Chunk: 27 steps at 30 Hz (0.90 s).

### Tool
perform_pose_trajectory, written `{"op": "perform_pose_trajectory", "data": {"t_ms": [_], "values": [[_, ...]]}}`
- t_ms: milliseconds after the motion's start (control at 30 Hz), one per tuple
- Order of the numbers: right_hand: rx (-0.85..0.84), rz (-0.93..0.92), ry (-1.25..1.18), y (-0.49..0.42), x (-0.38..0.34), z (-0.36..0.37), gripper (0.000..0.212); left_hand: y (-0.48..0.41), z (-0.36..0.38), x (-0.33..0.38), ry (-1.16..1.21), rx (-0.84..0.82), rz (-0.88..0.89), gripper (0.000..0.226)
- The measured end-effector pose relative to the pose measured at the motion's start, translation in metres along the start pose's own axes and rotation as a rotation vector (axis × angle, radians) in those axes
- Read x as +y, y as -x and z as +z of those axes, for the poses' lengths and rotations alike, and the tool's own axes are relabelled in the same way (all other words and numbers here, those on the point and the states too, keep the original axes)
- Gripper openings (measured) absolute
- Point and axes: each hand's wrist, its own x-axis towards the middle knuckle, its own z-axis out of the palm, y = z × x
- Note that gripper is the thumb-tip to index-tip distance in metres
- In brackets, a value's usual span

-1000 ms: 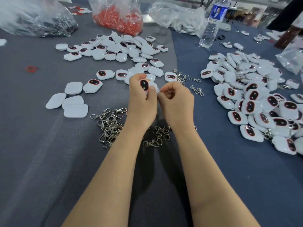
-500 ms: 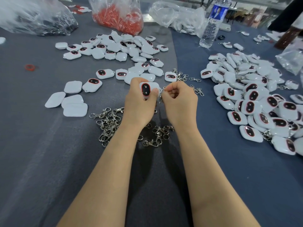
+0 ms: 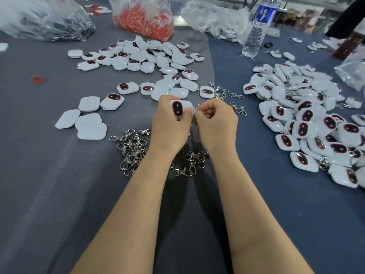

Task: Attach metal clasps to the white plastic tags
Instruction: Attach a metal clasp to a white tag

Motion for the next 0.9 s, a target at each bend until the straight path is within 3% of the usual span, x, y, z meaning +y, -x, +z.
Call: {"op": "perform_pose_trajectory", "data": {"t_ms": [433,500,567,700,900], "values": [[-0.111,-0.199,0.217,0.003,0.003,0.006,0.009,-0.001,-0.004,-0.002,-0.095,0.027,0.043,0.019],[-0.104,-0.222,0.144,0.005,0.001,0.006,0.011,-0.003,-0.005,0.000,0.072,0.023,-0.054,0.015],[-0.114,-0.192,0.011,0.006,-0.001,0.006,0.016,-0.005,-0.007,0.006,0.433,-0.014,-0.256,0.004],[-0.094,-0.135,-0.158,0.003,-0.001,0.005,0.015,-0.010,-0.015,0.008,0.952,-0.110,-0.617,0.011],[-0.037,-0.205,-0.251,0.004,-0.005,0.004,0.016,-0.010,-0.023,0.010,1.244,-0.371,-0.890,0.019]]}}
